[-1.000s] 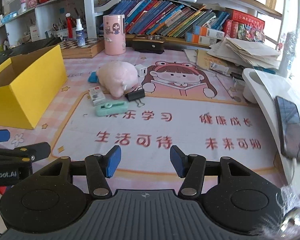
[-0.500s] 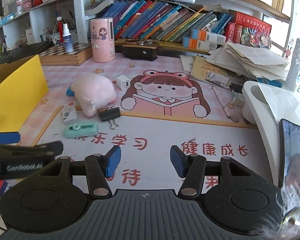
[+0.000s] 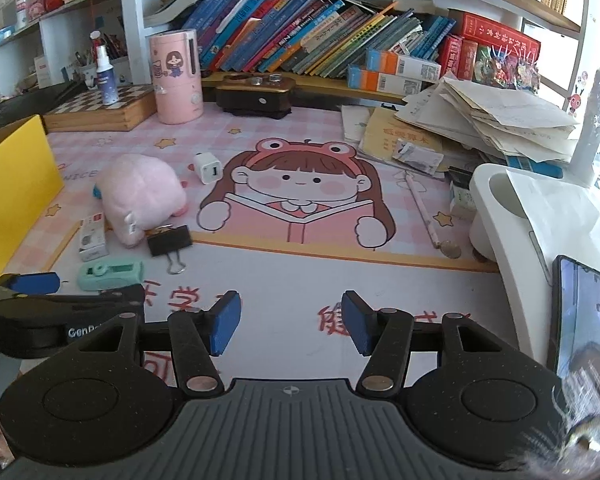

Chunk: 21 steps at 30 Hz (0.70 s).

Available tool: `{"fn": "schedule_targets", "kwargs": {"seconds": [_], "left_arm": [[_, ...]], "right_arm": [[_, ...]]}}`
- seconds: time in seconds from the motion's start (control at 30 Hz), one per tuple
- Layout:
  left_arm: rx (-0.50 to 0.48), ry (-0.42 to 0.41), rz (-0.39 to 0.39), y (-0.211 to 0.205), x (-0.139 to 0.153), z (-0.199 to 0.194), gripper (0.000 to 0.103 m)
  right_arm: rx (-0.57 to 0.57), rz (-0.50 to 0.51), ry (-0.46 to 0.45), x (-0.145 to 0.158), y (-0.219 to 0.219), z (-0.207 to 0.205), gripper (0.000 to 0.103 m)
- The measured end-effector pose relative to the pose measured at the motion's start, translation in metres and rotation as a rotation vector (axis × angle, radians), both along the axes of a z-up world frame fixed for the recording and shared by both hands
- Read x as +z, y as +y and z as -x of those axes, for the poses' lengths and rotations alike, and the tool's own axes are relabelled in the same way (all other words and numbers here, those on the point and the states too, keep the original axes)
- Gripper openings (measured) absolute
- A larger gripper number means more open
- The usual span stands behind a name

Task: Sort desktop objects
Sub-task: 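Grasp the mint-green tape dispenser with the left tool while the right approaches the binder clip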

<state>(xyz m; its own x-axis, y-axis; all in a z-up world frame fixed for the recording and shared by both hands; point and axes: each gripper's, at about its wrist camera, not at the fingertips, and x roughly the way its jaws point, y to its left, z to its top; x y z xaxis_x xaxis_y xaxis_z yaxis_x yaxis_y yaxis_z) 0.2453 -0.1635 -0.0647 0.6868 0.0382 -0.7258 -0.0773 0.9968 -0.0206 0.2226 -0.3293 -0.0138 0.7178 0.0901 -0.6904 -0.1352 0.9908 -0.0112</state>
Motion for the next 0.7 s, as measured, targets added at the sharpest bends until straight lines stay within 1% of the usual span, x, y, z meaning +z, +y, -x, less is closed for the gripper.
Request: {"fn": "schedule_targets", "kwargs": {"seconds": [0.17,0.23,0.3,0.33,0.47,0.53,0.6,0.7], "left_arm": [[0.020,0.018,-0.005,-0.003,-0.007,-0.011,0.085],[0.021,0.012,-0.023,-0.005,-0.008,-0.013,0.083],[0.017,0.008,-0.030,-0.006,-0.007,-0.014,0.078],[0.013,0.004,-0.036,-0.006,-0.007,-0.012,0.071],[-0.001,0.002,-0.005,0.004,-0.001,-0.005,0.071],[-0.004,-0.011,-0.013,0.011,0.006,0.000,0.071],[0.007,-0.023,-0.016,0.020,0.013,0.005,0.071],[0.039,-0.039,0.010,0.038,0.024,0.012,0.071]], "right_arm": [[-0.011,0.002,0.018,-0.004,-0.008,-0.010,0.056],[-0.008,0.005,0.024,-0.005,-0.009,-0.012,0.056],[-0.004,0.008,0.024,-0.005,-0.010,-0.015,0.057],[-0.003,0.009,0.024,-0.005,-0.010,-0.016,0.057],[0.009,-0.001,0.033,-0.007,-0.006,-0.020,0.057],[0.023,-0.013,0.041,-0.008,-0.002,-0.023,0.058],[0.043,-0.024,0.047,-0.010,0.004,-0.027,0.058],[0.099,-0.039,0.063,-0.013,0.019,-0.035,0.061]]}}
